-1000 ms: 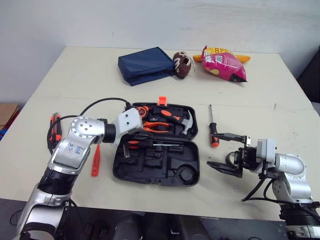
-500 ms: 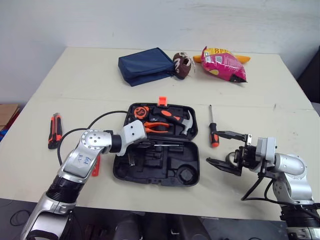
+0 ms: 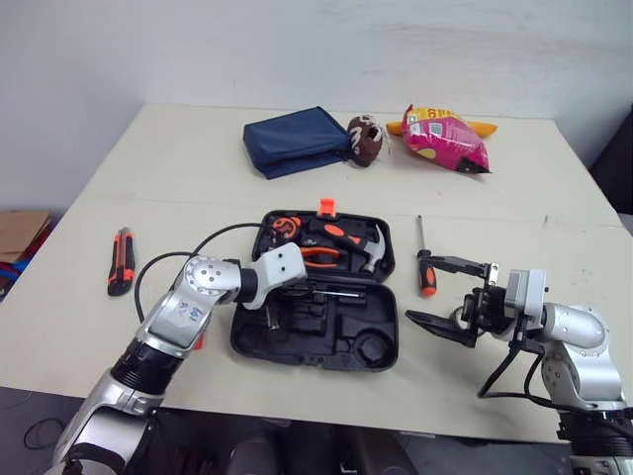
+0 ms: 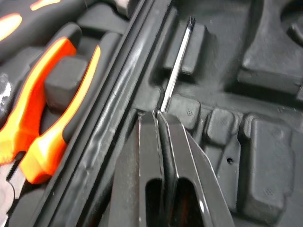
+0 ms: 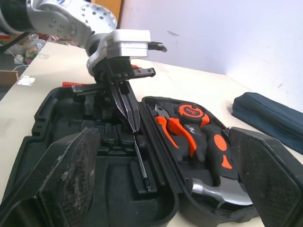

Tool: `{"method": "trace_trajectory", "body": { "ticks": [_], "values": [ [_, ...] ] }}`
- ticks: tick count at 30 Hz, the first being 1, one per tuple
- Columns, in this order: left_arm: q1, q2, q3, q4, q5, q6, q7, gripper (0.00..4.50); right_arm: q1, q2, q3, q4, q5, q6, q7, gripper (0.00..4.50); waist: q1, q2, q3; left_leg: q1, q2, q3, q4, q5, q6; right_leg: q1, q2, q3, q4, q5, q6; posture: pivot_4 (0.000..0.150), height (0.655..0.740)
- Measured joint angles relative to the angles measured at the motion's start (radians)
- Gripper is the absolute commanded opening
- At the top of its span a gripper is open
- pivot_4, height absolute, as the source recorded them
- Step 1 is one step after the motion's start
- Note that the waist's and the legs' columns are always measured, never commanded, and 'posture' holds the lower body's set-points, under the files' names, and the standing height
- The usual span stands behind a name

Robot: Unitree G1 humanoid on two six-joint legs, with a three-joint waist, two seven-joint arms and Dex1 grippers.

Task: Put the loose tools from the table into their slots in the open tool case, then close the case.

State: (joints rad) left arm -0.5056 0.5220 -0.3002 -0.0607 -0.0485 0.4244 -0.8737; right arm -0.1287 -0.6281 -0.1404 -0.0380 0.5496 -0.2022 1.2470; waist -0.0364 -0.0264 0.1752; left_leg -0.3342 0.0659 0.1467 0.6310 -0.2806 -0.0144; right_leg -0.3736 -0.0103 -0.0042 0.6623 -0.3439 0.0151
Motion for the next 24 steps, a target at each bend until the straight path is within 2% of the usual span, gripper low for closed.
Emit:
{"method": "trace_trajectory", "body": {
  "ticks": [4, 7, 11, 15, 18, 21, 24],
  "values": [
    [0.024, -0.033, 0.074, 0.048, -0.063, -0.148, -0.008, 0.03, 0.006, -0.013, -0.041, -0.025, 0.001, 0.033, -0.056, 4.50, 0.008, -0.005, 0.003, -0.007, 0.000, 0.000, 0.000, 0.000, -0.001, -0.006, 0.000, -0.001, 0.000, 0.000, 0.000, 0.150, 0.7400],
    [0.031, 0.010, 0.203, 0.005, -0.167, -0.241, -0.062, 0.82, 0.037, -0.048, -0.095, -0.049, 0.000, 0.059, -0.098, 4.50, 0.006, -0.005, 0.003, -0.019, 0.001, 0.001, 0.000, 0.002, -0.006, -0.019, 0.001, 0.000, 0.001, 0.000, 0.000, 0.150, 0.7400],
    [0.108, 0.146, 0.401, -0.060, -0.251, -0.274, -0.101, 2.65, 0.110, -0.090, -0.193, -0.055, -0.003, 0.097, -0.163, 4.50, -0.001, -0.004, 0.004, -0.020, 0.001, 0.002, -0.002, 0.003, -0.008, -0.022, 0.002, 0.000, 0.000, -0.002, 0.001, 0.150, 0.7400],
    [0.329, 0.205, 0.587, -0.071, -0.289, -0.291, -0.098, 4.47, 0.225, -0.091, -0.311, -0.050, -0.027, 0.096, -0.237, 4.50, -0.004, -0.004, 0.005, -0.021, 0.001, 0.002, -0.002, 0.001, -0.007, -0.022, 0.001, 0.001, -0.002, -0.003, 0.002, 0.150, 0.7400],
    [0.486, 0.239, 0.753, -0.017, -0.289, -0.336, -0.082, 4.47, 0.336, -0.088, -0.391, -0.030, -0.052, 0.072, -0.258, 4.50, -0.005, -0.005, 0.005, -0.021, 0.001, 0.001, -0.003, -0.005, 0.000, -0.021, 0.000, 0.001, -0.003, -0.003, 0.002, 0.150, 0.7400],
    [0.633, 0.270, 0.936, 0.103, -0.293, -0.356, -0.078, 4.47, 0.423, -0.065, -0.459, 0.010, -0.070, 0.049, -0.278, 4.50, -0.016, -0.006, 0.006, -0.020, 0.001, 0.002, -0.003, -0.006, 0.000, -0.021, 0.000, 0.001, -0.003, -0.003, 0.002, 0.150, 0.7400],
    [0.693, 0.275, 1.072, 0.212, -0.309, -0.384, -0.050, 4.47, 0.456, -0.052, -0.499, 0.048, -0.078, 0.024, -0.296, 4.50, -0.019, -0.008, 0.007, -0.019, 0.000, 0.002, -0.003, -0.006, 0.000, -0.020, -0.002, 0.001, -0.004, -0.003, 0.001, 0.150, 0.7400]
  ]
}}
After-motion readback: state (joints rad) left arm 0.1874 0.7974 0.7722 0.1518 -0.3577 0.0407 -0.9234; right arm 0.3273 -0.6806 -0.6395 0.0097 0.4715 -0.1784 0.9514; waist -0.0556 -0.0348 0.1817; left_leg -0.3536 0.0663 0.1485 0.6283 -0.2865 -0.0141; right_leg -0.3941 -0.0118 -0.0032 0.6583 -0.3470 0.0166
